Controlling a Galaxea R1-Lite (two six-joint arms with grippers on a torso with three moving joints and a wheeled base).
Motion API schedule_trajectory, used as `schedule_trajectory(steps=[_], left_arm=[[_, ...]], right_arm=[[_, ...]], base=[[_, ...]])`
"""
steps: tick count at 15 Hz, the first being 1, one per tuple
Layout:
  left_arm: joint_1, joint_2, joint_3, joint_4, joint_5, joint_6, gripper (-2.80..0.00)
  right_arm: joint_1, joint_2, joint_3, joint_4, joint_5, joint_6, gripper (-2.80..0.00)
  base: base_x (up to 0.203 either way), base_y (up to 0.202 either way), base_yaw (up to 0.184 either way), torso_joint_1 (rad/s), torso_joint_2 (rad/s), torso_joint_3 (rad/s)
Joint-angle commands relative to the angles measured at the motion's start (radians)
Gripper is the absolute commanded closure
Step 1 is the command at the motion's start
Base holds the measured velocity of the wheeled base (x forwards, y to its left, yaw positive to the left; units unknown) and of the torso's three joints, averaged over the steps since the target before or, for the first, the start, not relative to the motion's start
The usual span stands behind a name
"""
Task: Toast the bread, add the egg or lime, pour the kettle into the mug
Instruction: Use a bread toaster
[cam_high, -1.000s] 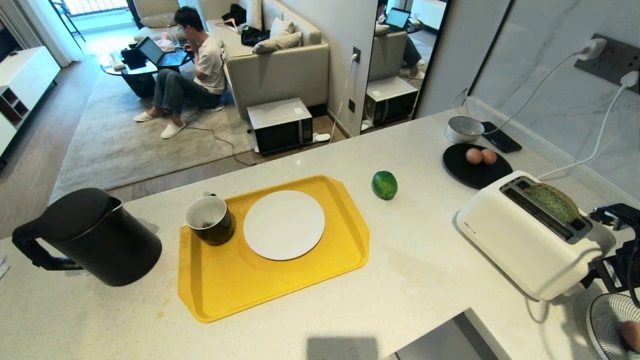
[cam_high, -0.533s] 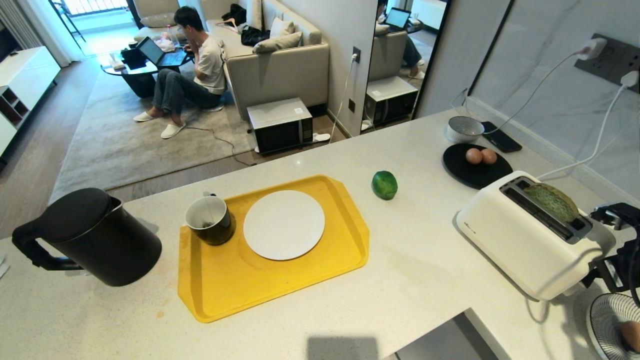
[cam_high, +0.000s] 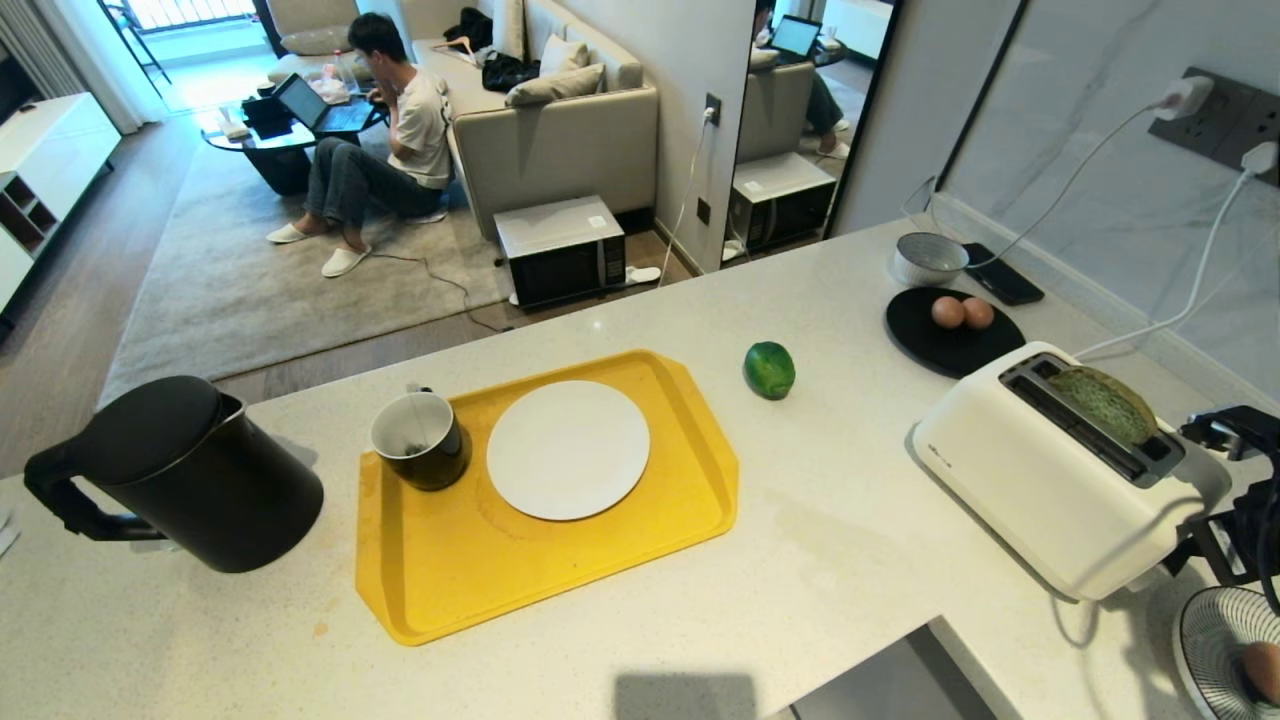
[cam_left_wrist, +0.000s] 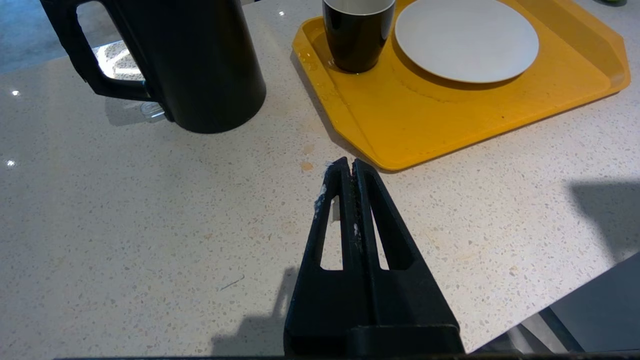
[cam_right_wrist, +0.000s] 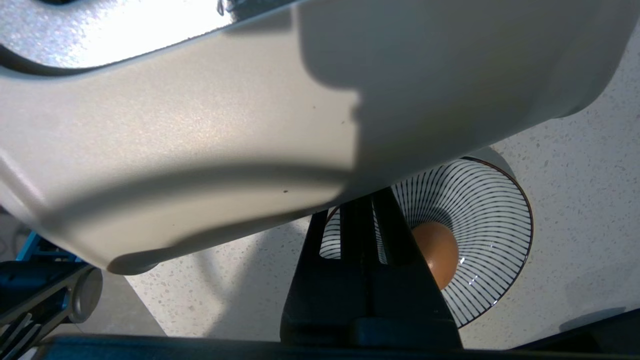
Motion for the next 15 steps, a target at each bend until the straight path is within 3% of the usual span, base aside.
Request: schedule_trajectory(steps=[1,15], left_arm=[[0.0,-0.001,0.0,0.0,0.0,0.0,0.0],[0.0,-0.001,0.0,0.0,0.0,0.0,0.0]], right_arm=[[0.0,0.001,-0.001,0.001,0.001,-0.003,0.0],[0.002,-0.003,-0.001,0.001,0.001,-0.003,0.0]], base=[[0.0,0.0,0.0,0.0,0.0,0.0],[0.0,0.0,0.0,0.0,0.0,0.0]])
